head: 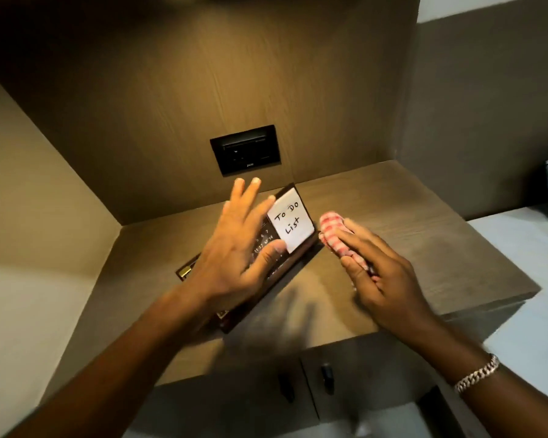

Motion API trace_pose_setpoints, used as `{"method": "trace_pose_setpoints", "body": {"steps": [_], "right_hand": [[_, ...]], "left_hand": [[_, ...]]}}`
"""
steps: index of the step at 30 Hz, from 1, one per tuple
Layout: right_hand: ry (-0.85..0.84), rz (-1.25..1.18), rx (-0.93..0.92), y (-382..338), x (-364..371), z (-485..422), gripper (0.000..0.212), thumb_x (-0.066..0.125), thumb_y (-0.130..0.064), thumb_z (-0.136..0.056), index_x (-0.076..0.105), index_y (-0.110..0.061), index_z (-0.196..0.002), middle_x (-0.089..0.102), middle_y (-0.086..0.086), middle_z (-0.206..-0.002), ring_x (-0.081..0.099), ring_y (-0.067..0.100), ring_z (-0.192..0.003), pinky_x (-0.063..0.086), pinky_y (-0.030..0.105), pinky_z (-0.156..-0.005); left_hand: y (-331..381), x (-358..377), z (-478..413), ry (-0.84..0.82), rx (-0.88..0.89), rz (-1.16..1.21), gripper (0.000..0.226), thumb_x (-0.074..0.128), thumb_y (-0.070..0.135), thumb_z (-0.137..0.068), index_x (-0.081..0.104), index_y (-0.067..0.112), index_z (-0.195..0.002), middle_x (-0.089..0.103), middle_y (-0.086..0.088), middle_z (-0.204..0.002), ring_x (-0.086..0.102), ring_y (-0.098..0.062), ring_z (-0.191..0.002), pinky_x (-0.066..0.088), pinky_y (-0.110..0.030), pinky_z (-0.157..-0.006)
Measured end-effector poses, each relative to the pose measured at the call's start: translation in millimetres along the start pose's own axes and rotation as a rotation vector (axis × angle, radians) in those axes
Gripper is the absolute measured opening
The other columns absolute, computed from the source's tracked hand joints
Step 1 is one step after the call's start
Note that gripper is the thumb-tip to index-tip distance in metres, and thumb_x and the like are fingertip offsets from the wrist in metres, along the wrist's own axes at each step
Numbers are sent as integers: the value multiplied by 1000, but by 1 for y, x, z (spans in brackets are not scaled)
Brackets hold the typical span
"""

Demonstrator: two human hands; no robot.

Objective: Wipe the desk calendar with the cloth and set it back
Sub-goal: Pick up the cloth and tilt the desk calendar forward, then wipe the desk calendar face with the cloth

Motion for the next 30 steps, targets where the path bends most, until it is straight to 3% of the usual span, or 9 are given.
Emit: {"method": "trace_pose_setpoints", "body": {"steps": [2,7,10,13,17,20,22,27,30], "right_hand": [[39,-80,33,-13,20,-6,40,56,-11,-96,56,-16,-136,51,0,-145,41,7,-137,35,22,-110],[93,-243,141,-22,74,-12,40,55,-12,-98,54,-18,-137,55,-4,-141,46,3,-132,42,21,-104],[116,-244,201,-22,100,-11,38,52,-19,-100,54,-21,-137,55,-5,-141,47,3,-131,45,23,-102],[121,-35,259,-20,117,-11,39,46,-27,-100,52,-24,-139,54,-5,-143,48,5,-130,46,28,-103],[108,180,347,-21,130,-7,49,43,-31,-93,49,-22,-141,52,3,-145,54,20,-126,51,38,-98],[129,110,383,-28,138,-5,52,47,-32,-89,51,-20,-139,60,6,-137,59,20,-121,51,30,-96],[131,46,370,-30,140,-8,50,51,-30,-89,53,-20,-137,64,7,-131,61,20,-117,56,31,-90],[151,150,382,-15,127,-15,43,50,-24,-95,55,-19,-137,60,12,-136,64,23,-110,57,38,-86],[101,163,417,-19,138,-6,49,50,-28,-91,51,-20,-140,62,14,-132,66,26,-104,60,39,-81]], "left_hand": [[-30,-13,-4,-45,-19,-32,80,31,64,-88,18,18,-152,-1,-2,-164,-17,-9,-148,1,-44,-119],[-81,17,-3,-469,-28,-77,94,22,73,-80,-11,22,-152,-20,5,-159,-26,-4,-144,-6,-40,-121],[-85,28,-5,-562,37,-59,92,22,73,-81,-17,26,-150,-27,14,-152,-28,8,-138,-13,-20,-115],[-82,31,-6,-581,88,-15,90,24,71,-82,-16,29,-150,-27,21,-149,-27,16,-135,-16,-2,-103],[-81,33,-6,-580,95,45,87,24,68,-82,-14,29,-151,-24,20,-152,-23,12,-139,-12,-5,-107],[-80,31,-4,-573,78,96,87,23,69,-81,-14,31,-150,-26,27,-147,-22,16,-137,-10,1,-103],[-81,29,-2,-579,65,105,88,23,71,-80,-15,32,-150,-26,26,-149,-22,15,-137,-10,0,-104],[-80,33,-2,-587,87,89,98,13,84,-75,-14,29,-150,-22,14,-158,-22,7,-142,-9,-23,-117],[-79,33,-3,-588,84,103,99,11,86,-73,-14,30,-151,-21,13,-159,-21,7,-142,-8,-27,-118]]}}
Point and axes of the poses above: each hand's wrist, its own z-axis away from the middle knuckle, its own x-axis out of the palm, y = z × x, the point moved 9 cm from there along -z, towards the middle knuckle
